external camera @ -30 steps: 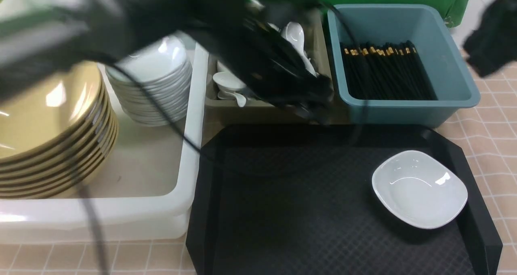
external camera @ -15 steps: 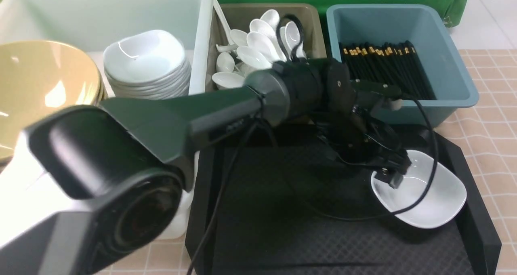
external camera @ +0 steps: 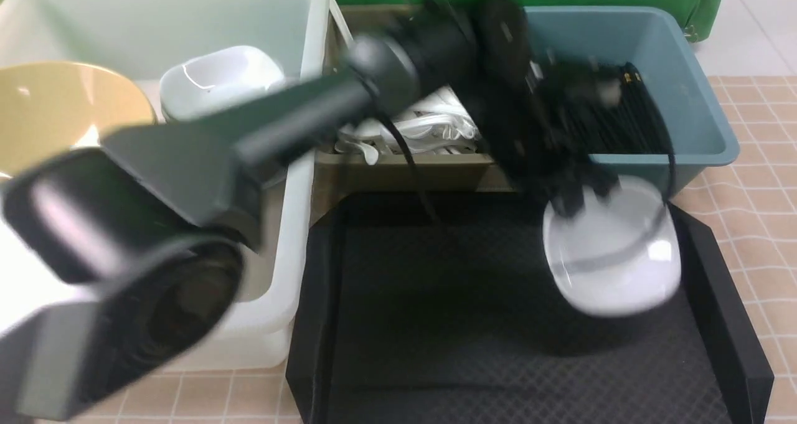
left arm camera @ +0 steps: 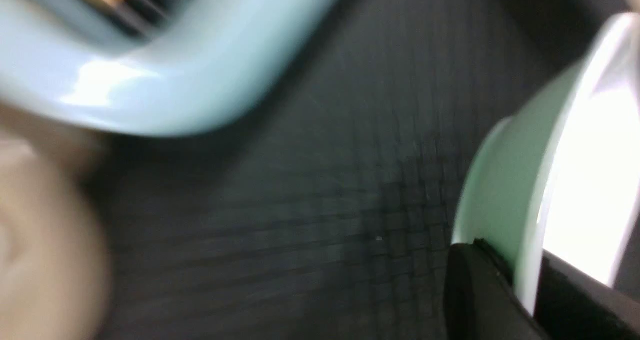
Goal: On brown table put chopsticks spoon bowls plates into blue grey white boxes.
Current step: 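Place the white bowl into the white bin with the other dishes with the left gripper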
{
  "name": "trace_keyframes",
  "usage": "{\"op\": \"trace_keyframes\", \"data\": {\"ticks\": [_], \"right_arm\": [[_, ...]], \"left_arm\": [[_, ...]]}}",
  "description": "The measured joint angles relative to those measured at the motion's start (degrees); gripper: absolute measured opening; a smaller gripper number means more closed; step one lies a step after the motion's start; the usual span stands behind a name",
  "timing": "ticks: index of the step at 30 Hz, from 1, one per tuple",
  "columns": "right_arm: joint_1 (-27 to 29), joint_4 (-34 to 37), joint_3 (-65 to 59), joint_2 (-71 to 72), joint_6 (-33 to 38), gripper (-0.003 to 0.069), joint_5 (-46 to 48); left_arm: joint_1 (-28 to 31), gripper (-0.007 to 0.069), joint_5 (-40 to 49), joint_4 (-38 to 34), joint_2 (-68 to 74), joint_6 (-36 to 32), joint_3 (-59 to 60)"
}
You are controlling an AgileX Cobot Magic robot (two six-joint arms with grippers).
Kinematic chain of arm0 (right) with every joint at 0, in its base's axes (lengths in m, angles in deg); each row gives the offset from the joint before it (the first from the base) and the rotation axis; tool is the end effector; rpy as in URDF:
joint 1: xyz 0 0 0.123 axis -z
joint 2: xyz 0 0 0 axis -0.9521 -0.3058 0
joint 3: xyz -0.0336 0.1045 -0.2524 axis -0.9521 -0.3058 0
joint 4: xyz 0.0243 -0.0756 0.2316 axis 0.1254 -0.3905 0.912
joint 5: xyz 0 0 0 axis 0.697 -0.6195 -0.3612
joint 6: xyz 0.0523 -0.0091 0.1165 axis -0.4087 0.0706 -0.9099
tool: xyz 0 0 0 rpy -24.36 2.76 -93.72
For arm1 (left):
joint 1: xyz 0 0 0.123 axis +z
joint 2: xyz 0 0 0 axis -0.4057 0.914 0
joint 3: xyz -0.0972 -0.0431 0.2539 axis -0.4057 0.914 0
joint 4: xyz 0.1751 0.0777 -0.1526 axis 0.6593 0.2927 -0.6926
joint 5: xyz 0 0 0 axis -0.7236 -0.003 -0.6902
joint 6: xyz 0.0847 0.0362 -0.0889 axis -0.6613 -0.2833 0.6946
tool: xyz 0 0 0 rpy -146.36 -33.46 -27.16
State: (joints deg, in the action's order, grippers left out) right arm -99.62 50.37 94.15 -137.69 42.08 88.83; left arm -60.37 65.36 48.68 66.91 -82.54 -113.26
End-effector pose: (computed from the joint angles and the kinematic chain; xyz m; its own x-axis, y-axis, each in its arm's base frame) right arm 0.2082 0.0825 0.4132 -0.5133 -0.4768 -0.7136 -0.4412 0.8598 -0.2571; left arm 0.3666 -0.3307 0.2496 -0.6344 0.5812 -0.5097 0.7615 0.5834 -0.2825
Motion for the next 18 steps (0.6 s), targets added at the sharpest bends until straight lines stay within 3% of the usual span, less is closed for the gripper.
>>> {"op": "trace_keyframes", "data": {"ticks": [6, 8, 11, 14, 18], "right_arm": [[-0.2, 13.0, 1.5, -5.5, 9.0, 0.012, -4.1], [-1.5, 17.3, 3.8, -9.0, 12.8, 0.012, -4.7], [-3.6, 18.8, 6.8, -12.4, 14.6, 0.012, -5.0], [-7.9, 19.6, 11.3, -17.9, 16.8, 0.012, -5.1], [-10.0, 19.7, 13.3, -20.7, 18.2, 0.012, -5.2]], "left_arm": [[13.3, 0.0006, 4.7, 0.3, -11.8, -0.8, -6.1], [20.5, 0.0006, 5.4, 0.5, -16.4, -0.8, -6.3], [26.6, 0.0006, 5.8, 1.0, -18.9, -0.8, -5.1], [36.6, 0.0006, 5.9, 1.4, -20.6, -0.8, -1.0], [42.8, 0.0006, 5.9, 2.0, -20.4, -3.0, 6.1]]}}
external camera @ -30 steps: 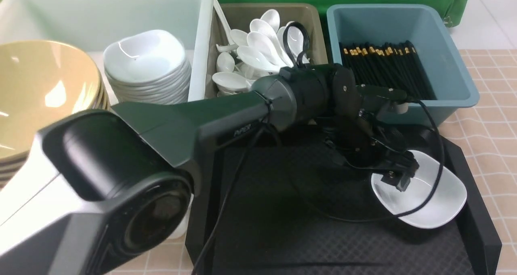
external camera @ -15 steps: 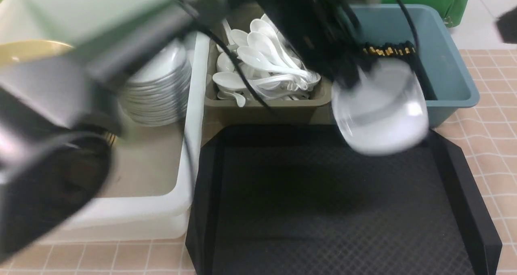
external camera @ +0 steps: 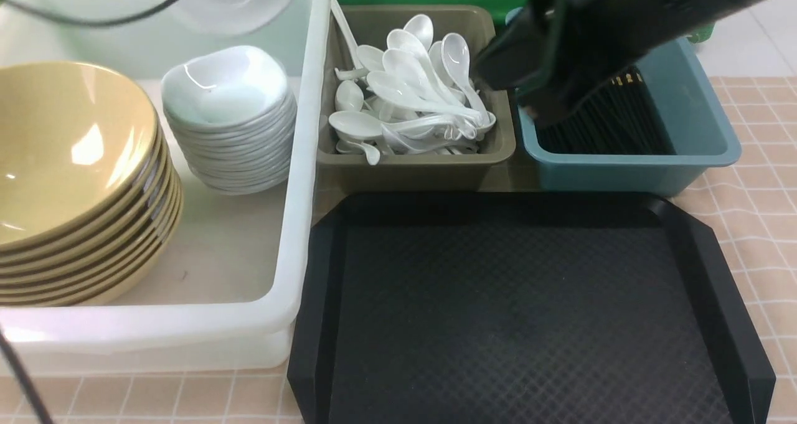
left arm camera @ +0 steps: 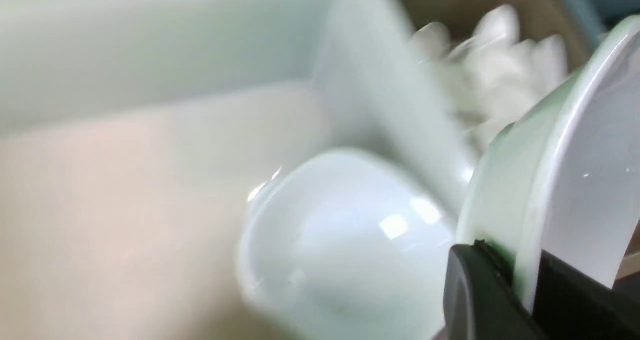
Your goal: On brown table put chopsticks spoon bowls plates into blue grey white boxes.
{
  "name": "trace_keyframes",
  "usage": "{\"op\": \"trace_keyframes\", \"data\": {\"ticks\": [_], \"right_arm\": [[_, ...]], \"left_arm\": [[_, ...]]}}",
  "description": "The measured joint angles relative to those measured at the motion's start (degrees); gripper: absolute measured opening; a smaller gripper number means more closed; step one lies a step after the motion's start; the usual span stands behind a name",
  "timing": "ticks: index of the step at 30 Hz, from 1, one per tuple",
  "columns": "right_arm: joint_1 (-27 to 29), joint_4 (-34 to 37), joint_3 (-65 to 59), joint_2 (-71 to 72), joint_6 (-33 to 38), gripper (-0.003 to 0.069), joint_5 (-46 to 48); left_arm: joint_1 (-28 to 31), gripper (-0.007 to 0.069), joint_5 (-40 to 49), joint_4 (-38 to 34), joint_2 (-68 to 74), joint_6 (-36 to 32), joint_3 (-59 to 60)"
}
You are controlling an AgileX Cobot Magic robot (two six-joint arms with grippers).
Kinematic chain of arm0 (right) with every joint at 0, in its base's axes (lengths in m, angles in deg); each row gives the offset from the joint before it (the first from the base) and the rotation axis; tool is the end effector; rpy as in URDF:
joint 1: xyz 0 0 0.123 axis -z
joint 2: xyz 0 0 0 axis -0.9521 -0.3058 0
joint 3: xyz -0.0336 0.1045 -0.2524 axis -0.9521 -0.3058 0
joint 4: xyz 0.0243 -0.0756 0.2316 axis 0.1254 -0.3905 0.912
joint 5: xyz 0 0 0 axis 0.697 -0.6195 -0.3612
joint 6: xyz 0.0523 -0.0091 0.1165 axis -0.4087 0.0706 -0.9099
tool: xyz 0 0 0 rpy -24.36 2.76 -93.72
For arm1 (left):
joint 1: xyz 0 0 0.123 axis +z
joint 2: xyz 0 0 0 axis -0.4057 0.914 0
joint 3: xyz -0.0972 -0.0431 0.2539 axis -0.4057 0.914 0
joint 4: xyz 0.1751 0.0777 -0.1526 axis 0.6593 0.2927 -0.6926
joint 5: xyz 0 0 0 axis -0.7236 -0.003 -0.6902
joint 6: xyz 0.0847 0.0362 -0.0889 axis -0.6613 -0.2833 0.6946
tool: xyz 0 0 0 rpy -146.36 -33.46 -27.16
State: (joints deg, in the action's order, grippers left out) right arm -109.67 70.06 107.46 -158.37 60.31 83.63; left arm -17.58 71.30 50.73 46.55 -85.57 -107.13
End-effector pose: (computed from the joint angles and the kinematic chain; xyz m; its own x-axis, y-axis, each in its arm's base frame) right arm 0.2525 0.2137 0.3945 -0.2876 -0.6449 -0.7081 -0.8215 0.5462 -0.1638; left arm 0.4114 -0.0008 0.3704 -0.7620 0.1078 -0.6386 0.2716 0.9484 -0.1640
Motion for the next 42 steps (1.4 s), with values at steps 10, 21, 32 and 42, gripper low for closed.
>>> {"op": "trace_keyframes", "data": {"ticks": [10, 21, 32, 42], "right_arm": [[-0.3, -0.1, 0.3, -2.2, 0.3, 0.0124, 0.1], [-0.3, -0.1, 0.3, -2.3, 1.5, 0.0129, 1.9], [-0.3, -7.7, 0.4, 3.8, -4.8, 0.013, 7.5], [-0.3, -8.4, -14.5, 22.8, -10.7, 0.0131, 2.6]], "left_arm": [[1.5, 0.005, -9.3, -1.9, 5.5, -11.4, 8.9], [1.5, 0.0499, -11.8, -1.4, 7.4, -14.2, 8.9], [1.4, 0.058, -2.1, 0.6, -1.9, -4.5, -2.9], [-5.1, 0.0046, 0.3, 5.8, -24.2, -1.4, 10.6]]}}
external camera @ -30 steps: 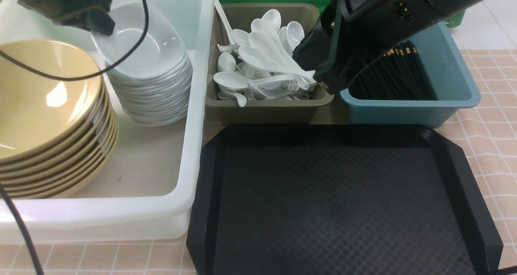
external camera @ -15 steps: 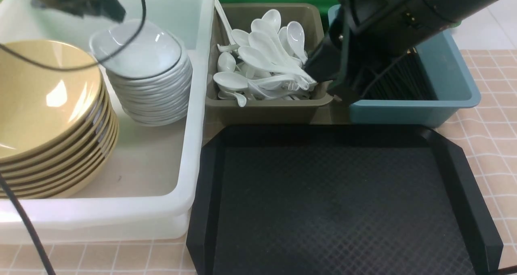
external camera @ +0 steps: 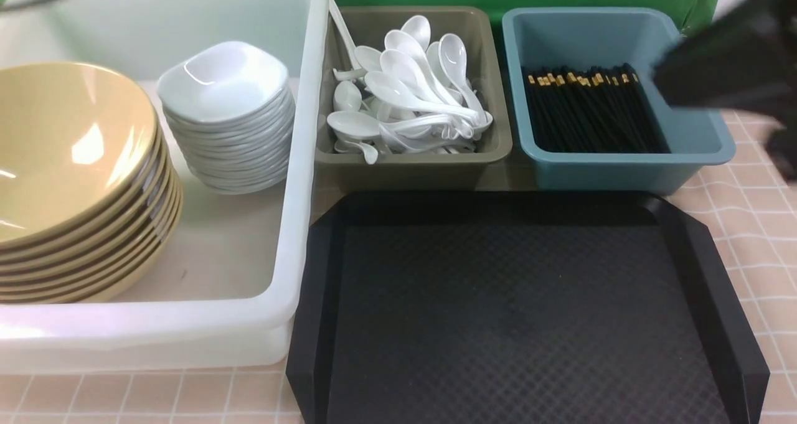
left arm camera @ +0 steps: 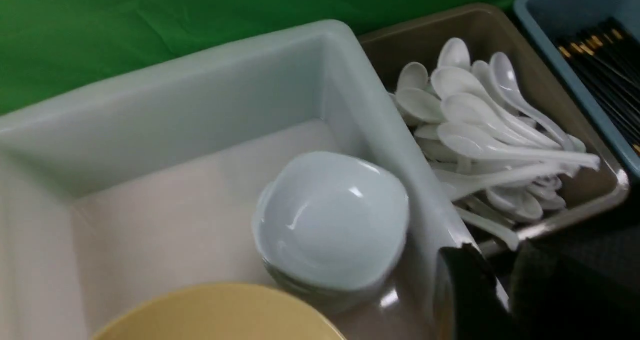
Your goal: On brown table put chopsticks spoon bowls plates into blue grey white boxes.
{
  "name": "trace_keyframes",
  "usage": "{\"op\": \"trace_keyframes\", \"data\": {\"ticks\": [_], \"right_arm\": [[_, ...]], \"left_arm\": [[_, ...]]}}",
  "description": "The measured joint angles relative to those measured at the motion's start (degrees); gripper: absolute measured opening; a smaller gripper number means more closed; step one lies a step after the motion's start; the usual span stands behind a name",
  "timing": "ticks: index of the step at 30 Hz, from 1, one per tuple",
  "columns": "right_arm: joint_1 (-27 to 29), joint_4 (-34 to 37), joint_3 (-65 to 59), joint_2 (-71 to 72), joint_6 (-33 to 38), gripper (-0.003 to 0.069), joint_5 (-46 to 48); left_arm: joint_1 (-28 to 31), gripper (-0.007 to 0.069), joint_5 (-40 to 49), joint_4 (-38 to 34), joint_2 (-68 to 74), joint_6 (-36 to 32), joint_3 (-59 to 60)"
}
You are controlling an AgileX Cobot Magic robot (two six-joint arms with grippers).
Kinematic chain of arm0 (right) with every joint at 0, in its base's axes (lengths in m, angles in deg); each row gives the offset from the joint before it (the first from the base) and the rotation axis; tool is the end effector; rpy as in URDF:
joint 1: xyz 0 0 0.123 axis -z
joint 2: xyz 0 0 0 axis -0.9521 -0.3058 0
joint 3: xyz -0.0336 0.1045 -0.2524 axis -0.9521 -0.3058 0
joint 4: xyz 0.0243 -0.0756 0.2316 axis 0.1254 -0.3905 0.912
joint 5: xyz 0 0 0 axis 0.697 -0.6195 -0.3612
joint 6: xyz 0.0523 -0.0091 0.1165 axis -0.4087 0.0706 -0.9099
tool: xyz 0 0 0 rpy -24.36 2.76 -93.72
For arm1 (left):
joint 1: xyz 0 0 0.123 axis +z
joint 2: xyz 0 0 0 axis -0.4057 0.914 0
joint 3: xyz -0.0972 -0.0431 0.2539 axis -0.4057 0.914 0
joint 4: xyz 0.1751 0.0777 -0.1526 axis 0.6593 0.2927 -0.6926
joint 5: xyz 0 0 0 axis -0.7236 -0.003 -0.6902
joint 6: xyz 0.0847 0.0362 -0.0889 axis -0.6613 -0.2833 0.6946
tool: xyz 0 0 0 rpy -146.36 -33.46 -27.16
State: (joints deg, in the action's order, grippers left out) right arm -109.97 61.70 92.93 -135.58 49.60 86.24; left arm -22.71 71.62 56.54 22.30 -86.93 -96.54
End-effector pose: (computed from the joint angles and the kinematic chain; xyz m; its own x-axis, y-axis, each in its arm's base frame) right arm 0.1718 0.1331 0.4170 -0.3351 -0.5543 -0.7619 -0.7102 0.6800 -0.1824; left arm 0.2904 -0.0285 0.4602 -0.5848 0.2417 -0.7743 0.3508 0.9361 0.0273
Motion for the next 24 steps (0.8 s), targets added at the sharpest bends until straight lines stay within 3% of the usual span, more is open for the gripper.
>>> {"op": "trace_keyframes", "data": {"ticks": [5, 7, 16, 24], "right_arm": [[0.0, 0.0, -13.0, 9.3, -2.2, 0.0131, -10.4], [0.0, 0.0, -19.8, 14.9, -3.0, 0.0132, -16.2], [0.0, 0.0, -31.0, 27.3, -3.2, 0.0141, -29.1], [0.0, 0.0, -32.1, 28.5, -3.2, 0.0146, -33.2]], "left_arm": [[-1.1, 0.0002, -2.1, 0.5, -9.0, 0.1, 16.8], [-1.2, 0.0002, -6.8, 1.1, -15.8, 0.2, 29.9], [-1.2, 0.0002, -22.9, 2.0, -46.0, -0.8, 62.6], [-1.2, 0.0002, -26.8, 1.5, -66.4, -0.8, 74.9]]}}
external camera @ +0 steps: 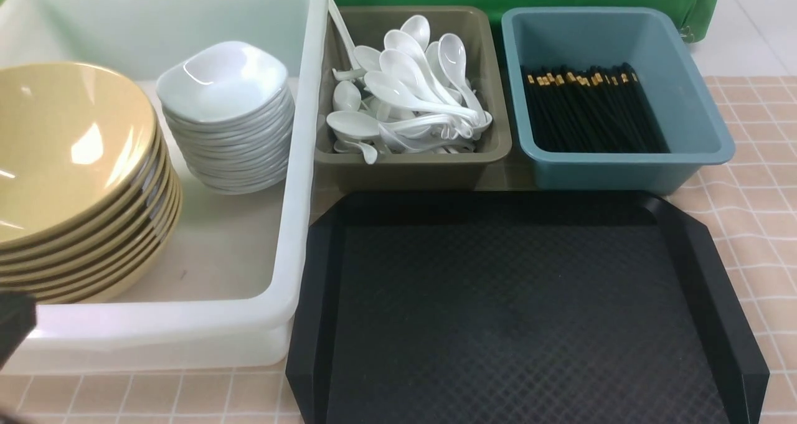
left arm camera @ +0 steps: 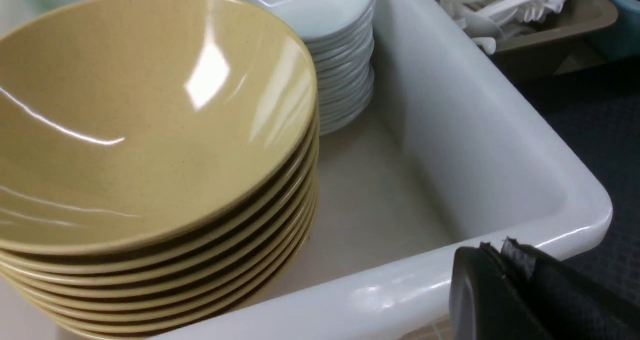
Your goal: On brown table put chopsticks spoon bowls plates into blue grey white boxes.
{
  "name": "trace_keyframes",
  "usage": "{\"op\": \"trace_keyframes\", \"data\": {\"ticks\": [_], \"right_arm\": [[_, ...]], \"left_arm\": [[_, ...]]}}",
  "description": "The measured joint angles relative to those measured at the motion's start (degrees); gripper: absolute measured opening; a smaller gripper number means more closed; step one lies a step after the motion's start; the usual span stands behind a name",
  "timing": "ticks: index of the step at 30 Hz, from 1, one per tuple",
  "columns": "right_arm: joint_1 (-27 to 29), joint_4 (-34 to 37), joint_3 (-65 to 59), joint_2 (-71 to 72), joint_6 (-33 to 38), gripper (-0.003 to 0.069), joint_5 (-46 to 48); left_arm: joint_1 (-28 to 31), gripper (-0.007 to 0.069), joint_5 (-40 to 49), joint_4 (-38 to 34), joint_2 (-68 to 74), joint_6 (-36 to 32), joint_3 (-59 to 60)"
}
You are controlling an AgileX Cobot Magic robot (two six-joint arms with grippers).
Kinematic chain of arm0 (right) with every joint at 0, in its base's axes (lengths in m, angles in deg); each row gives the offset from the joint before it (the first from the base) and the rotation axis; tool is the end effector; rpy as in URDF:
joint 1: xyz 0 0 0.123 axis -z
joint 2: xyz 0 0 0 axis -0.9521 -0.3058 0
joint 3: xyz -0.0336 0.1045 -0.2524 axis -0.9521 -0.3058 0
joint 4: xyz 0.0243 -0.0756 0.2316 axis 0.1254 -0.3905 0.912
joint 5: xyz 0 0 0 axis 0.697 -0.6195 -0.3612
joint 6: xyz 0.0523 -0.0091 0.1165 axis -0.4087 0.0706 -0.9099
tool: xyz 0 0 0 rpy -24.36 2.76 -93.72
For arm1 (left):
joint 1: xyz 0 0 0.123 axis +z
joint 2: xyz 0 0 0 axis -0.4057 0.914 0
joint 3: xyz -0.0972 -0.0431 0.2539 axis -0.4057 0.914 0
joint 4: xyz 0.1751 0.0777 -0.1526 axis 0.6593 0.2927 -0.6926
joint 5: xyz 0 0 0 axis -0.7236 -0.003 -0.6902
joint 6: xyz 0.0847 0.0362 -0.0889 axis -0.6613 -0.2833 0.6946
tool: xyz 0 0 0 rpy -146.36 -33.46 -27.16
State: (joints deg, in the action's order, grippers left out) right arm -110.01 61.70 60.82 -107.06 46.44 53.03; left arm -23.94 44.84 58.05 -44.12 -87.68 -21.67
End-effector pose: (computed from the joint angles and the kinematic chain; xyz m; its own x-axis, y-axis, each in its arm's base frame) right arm 0.1103 0.0856 0.3851 -0.0093 -0.2336 -0.9723 -0.6250 0.7604 -0.1767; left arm 0.0809 -0.0237 0.2953 -0.3440 0.1803 -0.9215 0.2381 0.9661 0.1002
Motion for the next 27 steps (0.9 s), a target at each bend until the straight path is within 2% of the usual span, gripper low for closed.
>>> {"op": "trace_keyframes", "data": {"ticks": [5, 21, 27], "right_arm": [[0.0, 0.0, -0.4, 0.0, 0.0, 0.0151, 0.4], [0.0, 0.0, -0.4, 0.0, 0.0, 0.0163, 0.7], [0.4, -0.7, -5.0, 1.5, 0.4, 0.0165, -2.5]], "left_arm": [[0.0, 0.0002, 0.2, 0.0, -4.6, 0.0, 1.7], [0.0, 0.0002, 1.2, -1.3, -4.8, 0.2, 2.2], [0.0, 0.0002, 1.2, -1.4, -4.8, 0.2, 2.2]]}}
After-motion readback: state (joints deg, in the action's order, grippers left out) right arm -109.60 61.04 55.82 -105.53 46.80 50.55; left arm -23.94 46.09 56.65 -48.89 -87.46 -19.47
